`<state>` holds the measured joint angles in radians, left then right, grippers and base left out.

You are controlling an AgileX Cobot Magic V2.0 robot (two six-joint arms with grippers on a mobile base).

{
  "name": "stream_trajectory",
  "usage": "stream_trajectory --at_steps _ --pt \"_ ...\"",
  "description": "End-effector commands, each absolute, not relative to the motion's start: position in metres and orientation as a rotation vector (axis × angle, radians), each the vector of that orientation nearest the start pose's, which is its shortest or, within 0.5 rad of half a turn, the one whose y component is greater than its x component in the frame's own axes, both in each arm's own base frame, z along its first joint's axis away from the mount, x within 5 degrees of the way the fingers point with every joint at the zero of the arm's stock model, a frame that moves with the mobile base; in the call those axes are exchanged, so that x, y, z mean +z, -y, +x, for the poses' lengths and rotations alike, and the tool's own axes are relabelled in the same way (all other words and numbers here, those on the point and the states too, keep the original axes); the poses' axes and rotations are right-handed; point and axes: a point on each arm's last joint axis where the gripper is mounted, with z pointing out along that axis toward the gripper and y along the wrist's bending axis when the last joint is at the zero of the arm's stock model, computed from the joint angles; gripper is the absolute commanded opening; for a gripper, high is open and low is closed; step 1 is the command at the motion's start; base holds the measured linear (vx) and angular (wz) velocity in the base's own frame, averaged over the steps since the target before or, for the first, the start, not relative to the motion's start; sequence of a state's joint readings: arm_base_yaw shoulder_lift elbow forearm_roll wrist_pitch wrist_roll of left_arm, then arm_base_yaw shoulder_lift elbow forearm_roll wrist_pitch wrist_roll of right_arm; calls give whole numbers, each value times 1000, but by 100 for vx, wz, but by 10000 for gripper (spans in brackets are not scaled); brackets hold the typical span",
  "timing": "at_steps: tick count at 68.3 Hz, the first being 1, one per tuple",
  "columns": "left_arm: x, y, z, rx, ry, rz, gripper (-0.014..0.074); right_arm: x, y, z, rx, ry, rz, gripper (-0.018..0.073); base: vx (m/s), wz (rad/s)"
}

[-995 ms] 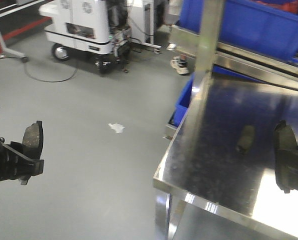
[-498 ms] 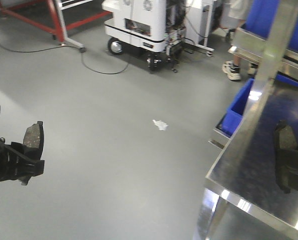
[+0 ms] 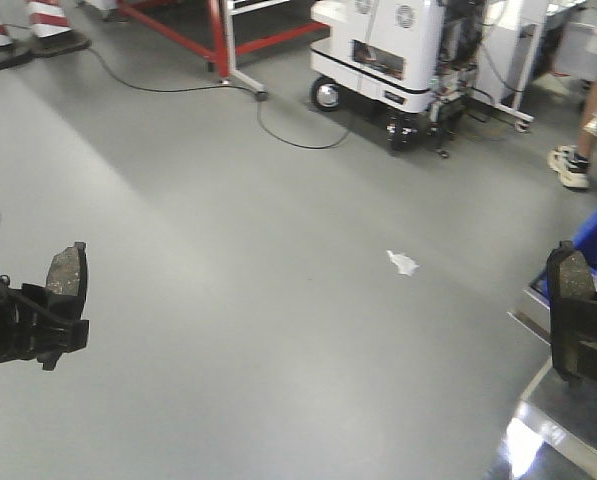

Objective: Move and align brake pads A on conveyor
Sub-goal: 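Turn the base away from the table holding both pads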

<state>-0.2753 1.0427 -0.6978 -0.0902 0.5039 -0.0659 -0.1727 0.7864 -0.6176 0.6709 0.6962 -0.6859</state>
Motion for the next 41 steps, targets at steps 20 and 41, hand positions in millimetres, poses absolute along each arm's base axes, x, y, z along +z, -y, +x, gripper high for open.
stream_trajectory --at_steps 20,41 --pt "300 61 199 -284 -2210 165 52 315 -9 153 270 -2088 -146 99 9 41" --pt "300 61 199 -284 -2210 165 52 315 -9 153 270 -2088 -146 99 12 47"
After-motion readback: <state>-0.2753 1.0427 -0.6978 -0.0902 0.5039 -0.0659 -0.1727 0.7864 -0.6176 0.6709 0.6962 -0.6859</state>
